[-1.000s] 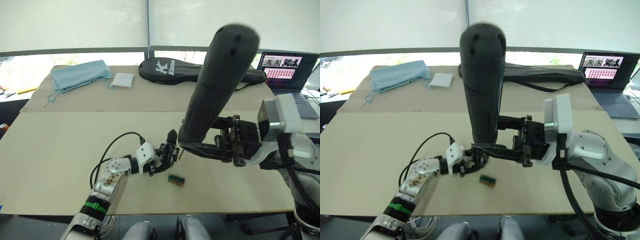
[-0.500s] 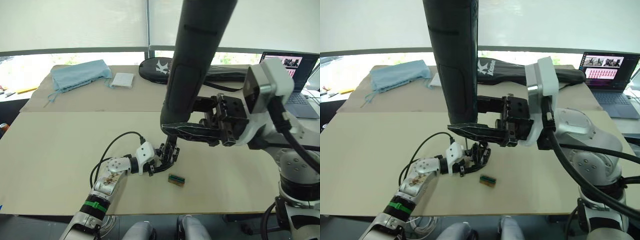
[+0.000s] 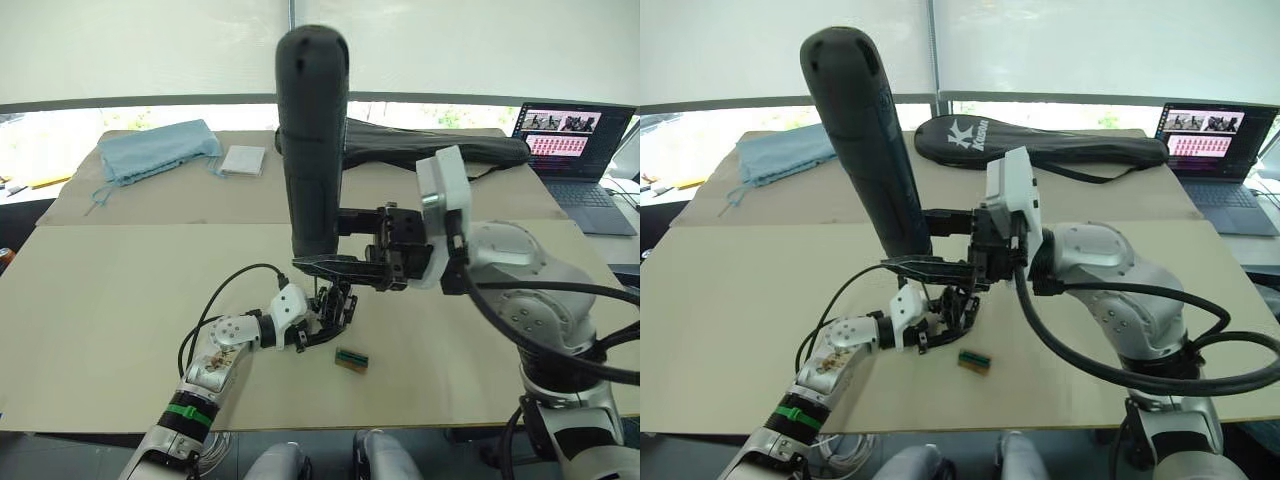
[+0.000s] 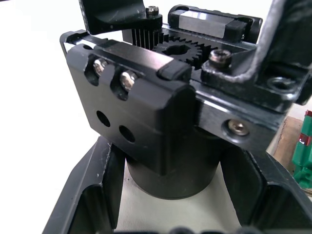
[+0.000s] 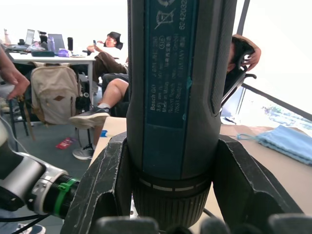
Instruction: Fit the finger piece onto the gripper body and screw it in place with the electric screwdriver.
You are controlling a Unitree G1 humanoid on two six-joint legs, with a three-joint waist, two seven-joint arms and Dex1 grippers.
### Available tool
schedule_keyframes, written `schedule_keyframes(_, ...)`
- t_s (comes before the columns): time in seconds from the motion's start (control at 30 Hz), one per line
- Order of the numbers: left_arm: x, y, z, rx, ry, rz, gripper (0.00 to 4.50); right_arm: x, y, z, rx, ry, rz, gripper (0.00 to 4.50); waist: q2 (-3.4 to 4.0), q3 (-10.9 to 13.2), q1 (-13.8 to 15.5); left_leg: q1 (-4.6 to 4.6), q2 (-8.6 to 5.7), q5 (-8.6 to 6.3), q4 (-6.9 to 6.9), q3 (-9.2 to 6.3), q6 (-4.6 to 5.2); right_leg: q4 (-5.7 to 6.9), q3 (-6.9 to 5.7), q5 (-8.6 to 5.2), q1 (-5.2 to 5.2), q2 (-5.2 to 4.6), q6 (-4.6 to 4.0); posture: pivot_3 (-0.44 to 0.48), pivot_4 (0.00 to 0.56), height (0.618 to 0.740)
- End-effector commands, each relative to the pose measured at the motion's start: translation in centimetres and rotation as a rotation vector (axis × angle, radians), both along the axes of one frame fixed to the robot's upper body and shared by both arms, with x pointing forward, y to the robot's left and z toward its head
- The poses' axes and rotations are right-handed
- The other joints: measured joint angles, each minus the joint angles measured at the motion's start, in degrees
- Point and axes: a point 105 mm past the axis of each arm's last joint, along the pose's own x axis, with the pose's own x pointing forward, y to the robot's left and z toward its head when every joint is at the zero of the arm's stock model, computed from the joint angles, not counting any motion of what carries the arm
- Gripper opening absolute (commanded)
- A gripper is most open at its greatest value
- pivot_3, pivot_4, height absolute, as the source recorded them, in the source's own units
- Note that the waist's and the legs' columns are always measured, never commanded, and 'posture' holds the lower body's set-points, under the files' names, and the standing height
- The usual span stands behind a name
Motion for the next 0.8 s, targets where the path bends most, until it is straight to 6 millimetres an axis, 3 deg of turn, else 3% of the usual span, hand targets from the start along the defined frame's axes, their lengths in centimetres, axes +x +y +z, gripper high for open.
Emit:
schedule_keyframes(0.03, -0.5, 0.7, -2.0, 0.042, 0.086, 0.020, 2.31, -0.4, 0.0, 1.1, 0.028, -0.084, 0.010, 1.90, 0.00, 0.0, -0.1, 0.00, 0.00, 0.00, 0.00, 0.00, 0.00, 0.00, 0.00, 0.00, 0.00, 0.00, 0.00, 0.000, 0.150, 0.740)
schedule_keyframes(0.8, -0.6, 0.8, -2.0, 0.045, 0.095, 0.023, 2.31, -0.1, 0.4, -1.0, -0.027, -0.059, -0.012, 1.90, 0.00, 0.0, -0.7, 0.01, -0.01, 0.01, 0.00, 0.00, -0.02, 0.01, -0.01, 0.00, -0.01, 0.01, 0.00, 0.000, 0.150, 0.740)
